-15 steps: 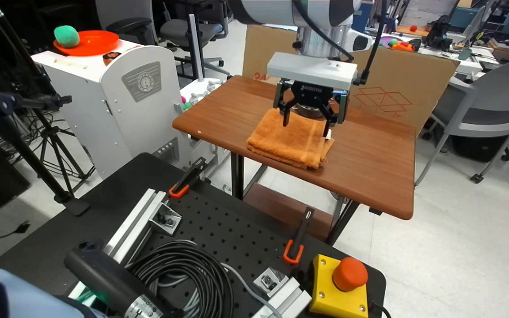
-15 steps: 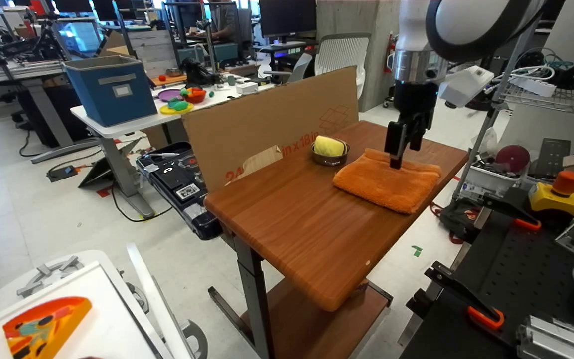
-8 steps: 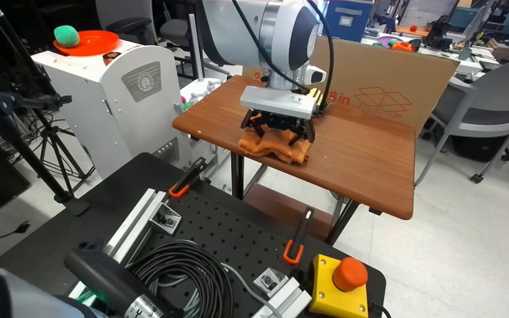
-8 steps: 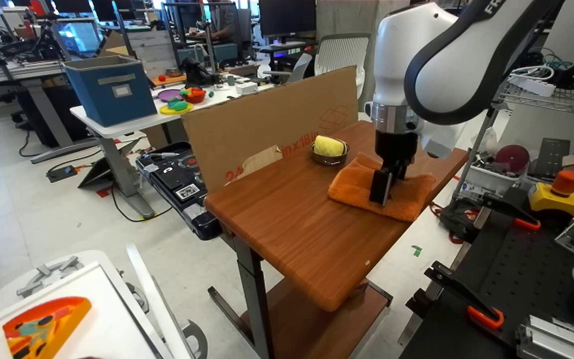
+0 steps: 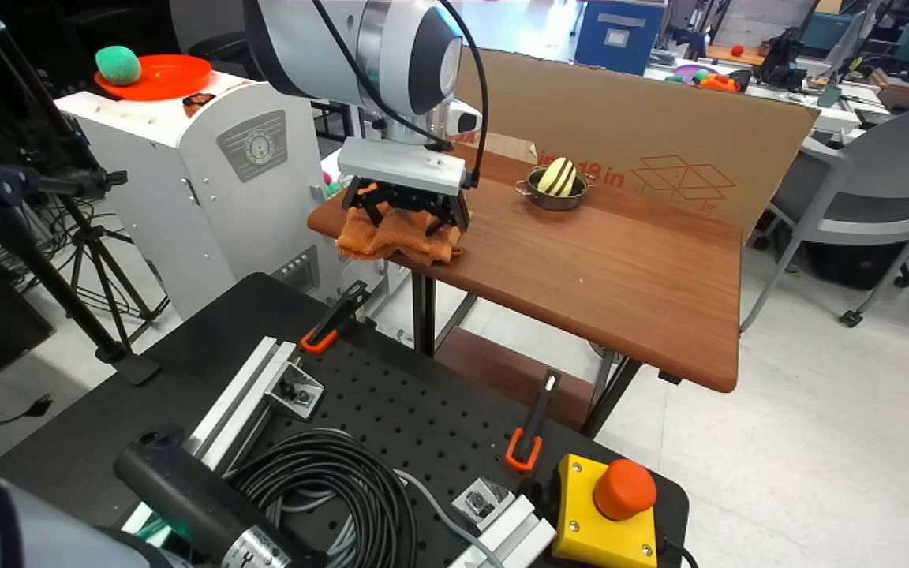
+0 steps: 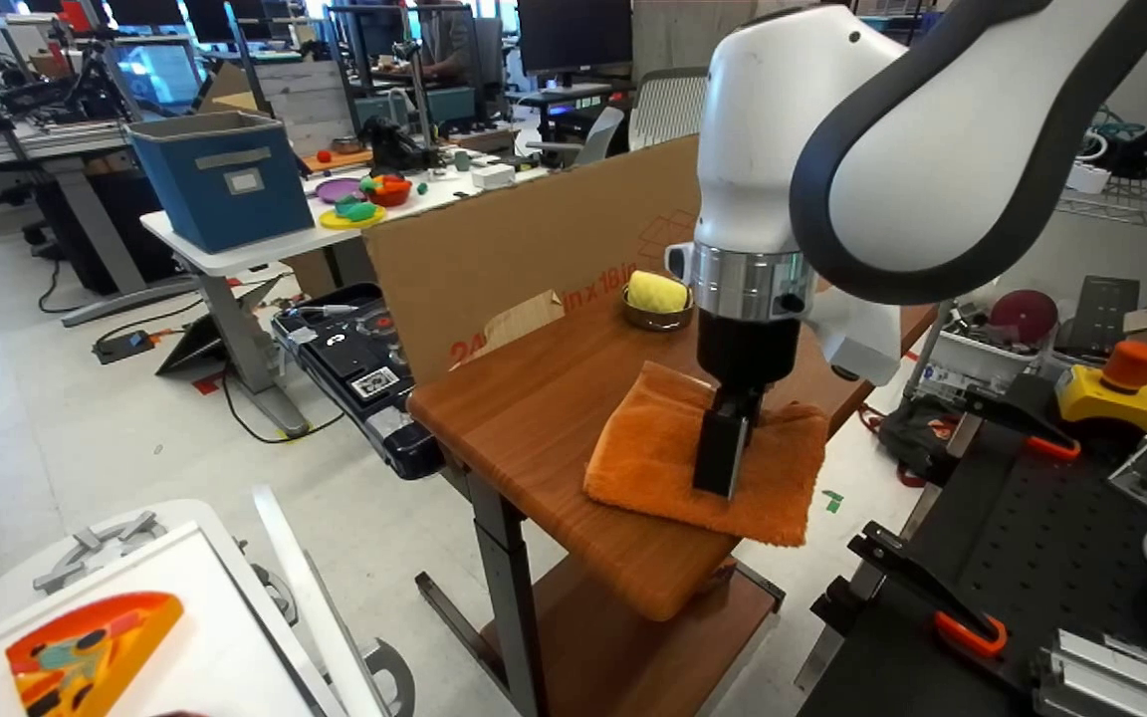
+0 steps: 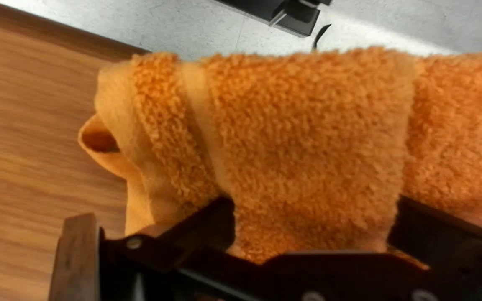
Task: Move the orange cloth
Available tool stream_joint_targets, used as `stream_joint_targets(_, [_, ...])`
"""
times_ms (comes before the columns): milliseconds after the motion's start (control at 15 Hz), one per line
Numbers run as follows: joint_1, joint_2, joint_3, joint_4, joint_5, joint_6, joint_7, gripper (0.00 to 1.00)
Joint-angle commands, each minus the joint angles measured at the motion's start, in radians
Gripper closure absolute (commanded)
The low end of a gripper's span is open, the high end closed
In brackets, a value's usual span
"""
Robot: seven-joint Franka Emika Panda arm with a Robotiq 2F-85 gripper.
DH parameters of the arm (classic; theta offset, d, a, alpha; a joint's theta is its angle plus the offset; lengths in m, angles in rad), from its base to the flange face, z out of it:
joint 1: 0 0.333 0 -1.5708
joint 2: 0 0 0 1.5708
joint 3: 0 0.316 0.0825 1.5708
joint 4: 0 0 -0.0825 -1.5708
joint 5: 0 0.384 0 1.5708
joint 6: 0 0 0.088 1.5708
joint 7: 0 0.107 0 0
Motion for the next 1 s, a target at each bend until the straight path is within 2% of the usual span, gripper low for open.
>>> stream_joint_targets(0, [0.06,0.025,0.0,0.016,0.011,0.021,0.026,0.0])
stream_joint_targets(267, [0.084,-0.004,-0.011,0.022,0.01,-0.035,0.047,0.0])
stream_joint_targets(467, [0.073,-0.091,-0.005,-0.01,0.027,-0.065,0.059,0.0])
stream_joint_targets(800, [0.072,-0.278,-0.028,-0.037,0.055,-0.114,0.169,0.0])
stream_joint_targets(867, [0.075,-0.186,-0.019,0.003,0.039,-0.069,0.128,0.0])
stream_joint_targets(933, [0.074,-0.222,-0.024,-0.003,0.04,-0.092,0.145,0.0])
